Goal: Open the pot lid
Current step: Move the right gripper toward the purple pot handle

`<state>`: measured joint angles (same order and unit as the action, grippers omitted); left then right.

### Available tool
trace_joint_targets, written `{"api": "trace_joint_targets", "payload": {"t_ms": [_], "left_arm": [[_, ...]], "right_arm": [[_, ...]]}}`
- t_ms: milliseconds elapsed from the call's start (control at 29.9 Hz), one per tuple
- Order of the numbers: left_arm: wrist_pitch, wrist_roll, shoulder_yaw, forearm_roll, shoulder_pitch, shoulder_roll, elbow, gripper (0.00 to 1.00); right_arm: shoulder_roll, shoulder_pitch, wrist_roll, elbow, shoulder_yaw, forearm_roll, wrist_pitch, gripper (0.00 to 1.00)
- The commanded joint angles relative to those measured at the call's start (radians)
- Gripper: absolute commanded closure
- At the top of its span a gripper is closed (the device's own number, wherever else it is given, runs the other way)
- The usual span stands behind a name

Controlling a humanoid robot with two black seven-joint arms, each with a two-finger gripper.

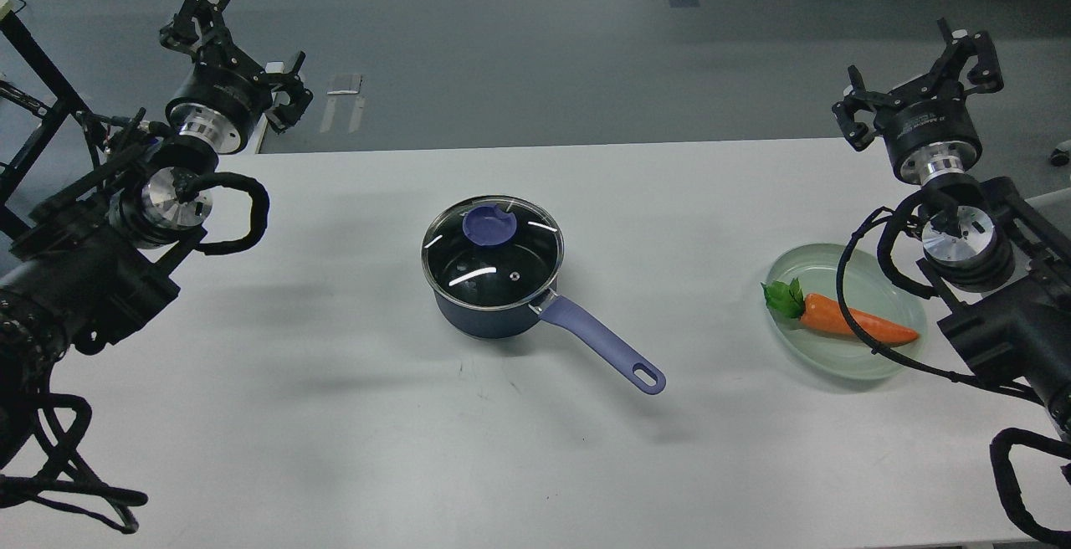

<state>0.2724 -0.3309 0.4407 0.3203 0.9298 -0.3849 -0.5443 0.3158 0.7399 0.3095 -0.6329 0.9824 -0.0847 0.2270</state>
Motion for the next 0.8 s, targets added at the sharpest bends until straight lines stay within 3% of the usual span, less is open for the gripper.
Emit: {"api": "trace_joint_targets", "payload": {"t_ms": [0, 301, 602, 769], "left_arm": [[-0.010, 0.000, 0.000, 0.000, -0.008, 0.000, 0.000, 0.01], [-0.027, 0.006, -0.039, -0.015, -0.002, -0.002, 0.000, 0.01], [0.030, 0.007, -0.046, -0.052, 0.003, -0.026, 0.000, 0.01], [0.033, 0.013, -0.046, -0.210, 0.011, -0.055, 0.000, 0.01]], "right_arm": [[-0.006, 0.007, -0.001, -0.001, -0.010, 0.000, -0.003, 0.00], [0.000, 0.032, -0.001, -0.030, -0.074, 0.006, 0.009, 0.00], [0.212, 0.248, -0.001, -0.186, -0.532, 0.039, -0.001, 0.00], [0.307, 0.424, 0.000, -0.297, -0.790, 0.183, -0.005, 0.00]]}}
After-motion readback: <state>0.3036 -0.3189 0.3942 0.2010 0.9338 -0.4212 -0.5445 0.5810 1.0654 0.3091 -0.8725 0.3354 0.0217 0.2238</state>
